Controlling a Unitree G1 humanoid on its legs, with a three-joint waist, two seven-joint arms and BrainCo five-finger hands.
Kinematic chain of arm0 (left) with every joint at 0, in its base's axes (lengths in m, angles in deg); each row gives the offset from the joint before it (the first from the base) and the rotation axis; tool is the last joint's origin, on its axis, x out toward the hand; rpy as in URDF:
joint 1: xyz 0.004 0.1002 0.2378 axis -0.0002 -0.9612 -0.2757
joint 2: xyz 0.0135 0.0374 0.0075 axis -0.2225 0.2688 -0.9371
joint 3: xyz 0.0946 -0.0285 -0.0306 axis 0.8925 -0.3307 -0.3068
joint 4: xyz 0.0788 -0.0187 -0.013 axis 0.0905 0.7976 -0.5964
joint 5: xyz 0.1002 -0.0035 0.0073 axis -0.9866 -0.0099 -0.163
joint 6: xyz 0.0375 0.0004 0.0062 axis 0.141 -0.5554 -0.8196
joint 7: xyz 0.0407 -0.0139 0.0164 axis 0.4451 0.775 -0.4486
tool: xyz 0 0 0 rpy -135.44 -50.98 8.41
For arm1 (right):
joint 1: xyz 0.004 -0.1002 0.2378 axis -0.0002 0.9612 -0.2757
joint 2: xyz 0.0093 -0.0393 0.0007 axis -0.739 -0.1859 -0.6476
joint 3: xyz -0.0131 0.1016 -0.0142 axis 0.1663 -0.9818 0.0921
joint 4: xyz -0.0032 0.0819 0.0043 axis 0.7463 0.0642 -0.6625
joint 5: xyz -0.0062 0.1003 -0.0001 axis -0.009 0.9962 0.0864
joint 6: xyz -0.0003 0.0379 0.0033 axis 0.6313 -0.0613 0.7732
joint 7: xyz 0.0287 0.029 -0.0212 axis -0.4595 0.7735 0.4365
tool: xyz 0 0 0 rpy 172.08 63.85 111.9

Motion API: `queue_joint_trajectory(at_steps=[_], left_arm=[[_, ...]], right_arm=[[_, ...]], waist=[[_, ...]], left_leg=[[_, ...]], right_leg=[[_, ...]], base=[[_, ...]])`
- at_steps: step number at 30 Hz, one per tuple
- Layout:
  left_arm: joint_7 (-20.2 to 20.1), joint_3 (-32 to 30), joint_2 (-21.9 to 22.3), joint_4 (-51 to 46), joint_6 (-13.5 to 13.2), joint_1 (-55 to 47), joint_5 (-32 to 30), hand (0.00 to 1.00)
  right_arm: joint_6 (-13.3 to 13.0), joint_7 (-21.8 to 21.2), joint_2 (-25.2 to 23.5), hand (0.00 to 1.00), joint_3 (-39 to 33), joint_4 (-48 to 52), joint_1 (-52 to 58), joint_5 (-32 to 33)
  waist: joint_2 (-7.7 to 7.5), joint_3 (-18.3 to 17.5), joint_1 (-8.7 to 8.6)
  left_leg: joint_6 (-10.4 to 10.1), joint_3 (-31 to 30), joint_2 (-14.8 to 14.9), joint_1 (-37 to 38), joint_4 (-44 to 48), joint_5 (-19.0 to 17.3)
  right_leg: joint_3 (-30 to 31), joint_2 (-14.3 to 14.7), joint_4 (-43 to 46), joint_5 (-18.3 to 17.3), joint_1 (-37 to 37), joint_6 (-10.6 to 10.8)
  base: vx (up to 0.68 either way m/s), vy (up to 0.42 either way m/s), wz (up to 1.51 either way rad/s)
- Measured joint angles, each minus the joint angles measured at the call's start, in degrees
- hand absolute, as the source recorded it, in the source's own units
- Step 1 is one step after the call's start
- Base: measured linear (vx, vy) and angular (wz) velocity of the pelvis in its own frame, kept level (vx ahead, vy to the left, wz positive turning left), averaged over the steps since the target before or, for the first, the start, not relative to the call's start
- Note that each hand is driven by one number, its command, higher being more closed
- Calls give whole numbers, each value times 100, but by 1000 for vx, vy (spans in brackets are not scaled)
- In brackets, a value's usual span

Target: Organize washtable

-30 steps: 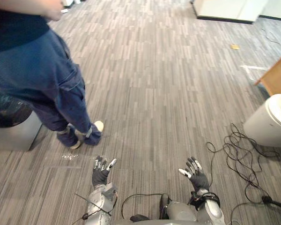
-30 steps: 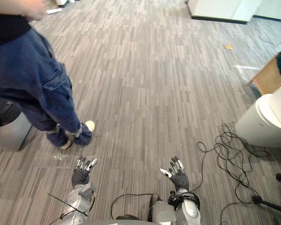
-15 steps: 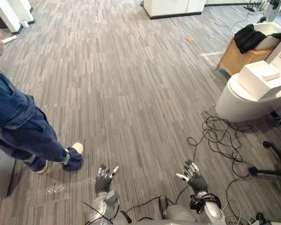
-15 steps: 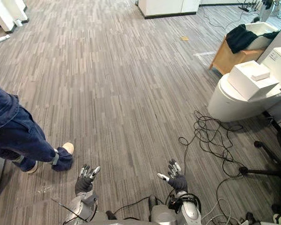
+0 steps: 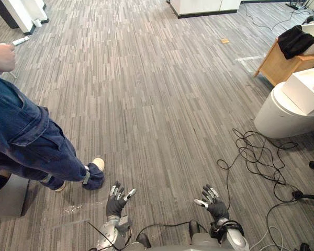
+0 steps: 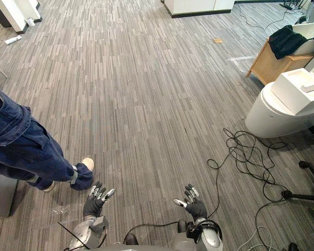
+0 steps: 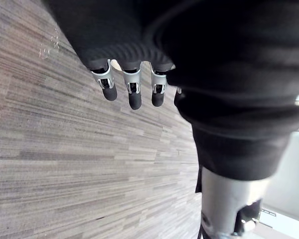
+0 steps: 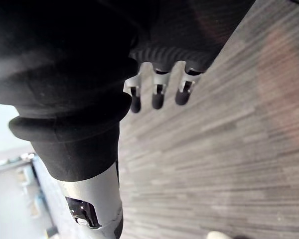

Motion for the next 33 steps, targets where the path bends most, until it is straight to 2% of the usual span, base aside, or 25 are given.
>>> queue_joint_trajectory(at_steps=[4, 5, 11, 15, 21, 22, 24, 25, 27, 28, 29, 30, 31, 32, 33], left_arm=[[-50, 39, -12, 6, 0, -21, -113, 0], [-31, 46, -120, 128, 0, -27, -191, 0], [-31, 11, -105, 194, -1, -14, -191, 0], [5, -144, -76, 367, -4, -32, -193, 0], [232, -403, 21, 542, -19, -36, -193, 0], [266, -434, 26, 542, -26, -26, -193, 0], [321, -534, 81, 538, -28, -30, -194, 0], [324, -586, 124, 532, -28, -86, -194, 0], [328, -600, 47, 471, -26, -113, -221, 0], [329, -589, -10, 424, -28, -78, -260, 0], [329, -557, -27, 389, -28, -6, -269, 0], [327, -496, -36, 339, -26, 8, -309, 0], [326, -475, -55, 331, -26, 20, -314, 0], [332, -407, -91, 333, -29, 59, -315, 0], [321, -317, -138, 332, -33, 176, -315, 0]], right_arm=[[0, -2, 23, 0, 72, -153, 2, -53], [1, -4, -25, 0, 74, -404, -80, -115], [-1, 0, -29, 0, 48, -492, -80, -99], [-2, 59, -78, 0, -86, -828, -95, 251], [-34, 369, -263, 0, -720, -1074, -280, 1117], [-61, 400, -277, 0, -779, -1074, -297, 1262], [-67, 441, -299, 0, -920, -1073, -313, 1374], [-67, 493, -301, 0, -969, -1068, -340, 1372], [-72, 491, -367, 0, -1060, -1039, -289, 1373], [-82, 495, -461, 0, -1080, -1004, -191, 1375], [-117, 492, -473, 0, -1095, -953, -160, 1373], [-93, 491, -476, 0, -1096, -954, -101, 1372], [-91, 490, -498, 0, -1088, -949, -41, 1373], [-90, 488, -521, 0, -1077, -946, 34, 1374], [-91, 484, -525, 0, -1090, -937, 23, 1383]], waist=[[1, -140, 7], [-195, -497, 8], [-206, -499, 8], [-267, -538, 47], [-307, -479, 278], [-321, -440, 329], [-301, -362, 339], [-345, -301, 358], [-377, -247, 342], [-549, -241, 308], [-501, -52, 267], [-470, 113, 252], [-451, 128, 220], [-300, 191, 152], [-199, 306, 147]], left_leg=[[3, -12, -15, 51, -170, 116], [194, -38, -371, 204, -685, 357], [194, -128, -377, 207, -685, 357], [193, -234, -372, 237, -684, 358], [199, -108, -360, 360, -633, 334], [174, -56, -351, 355, -546, 243], [195, 18, -348, 312, -359, 94], [219, 121, -335, 279, -266, -7], [157, 229, -366, 194, -271, -110], [164, 236, -464, 229, -103, -132], [282, 222, -395, 107, 546, -472], [332, 160, -338, 25, 760, -785], [357, 127, -305, 42, 753, -802], [346, 83, -93, 83, 757, -816], [303, 70, 114, 88, 751, -842]], right_leg=[[-9, 5, -19, 26, -10, 34], [-30, -203, -418, 280, 71, 167], [-138, -215, -449, 280, 143, 167], [-285, -214, -514, 282, 263, 169], [-460, -204, -519, 412, 329, 165], [-471, -205, -515, 431, 325, 152], [-496, -258, -409, 322, 280, 77], [-658, -339, -64, 154, 71, 32], [-895, -515, 677, -221, -313, -266], [-994, -702, 932, -311, -480, -309], [-1036, -795, 1354, -471, -556, -218], [-1008, -904, 1927, -547, -742, -282], [-1033, -912, 2235, -537, -889, -299], [-1109, -742, 2374, -693, -1090, -404], [-1134, -521, 2170, -739, -1280, -366]], base=[[-31, -5, 1], [0, 0, 0], [-1, -3, 7], [-8, -42, 15], [-61, -41, -9], [-144, -35, -24], [-116, -4, -25], [-99, 27, -41], [-96, 47, -36], [32, 62, -3], [46, 55, 4], [41, 31, 1], [38, 6, -3], [117, -13, -3], [136, -19, -4]])
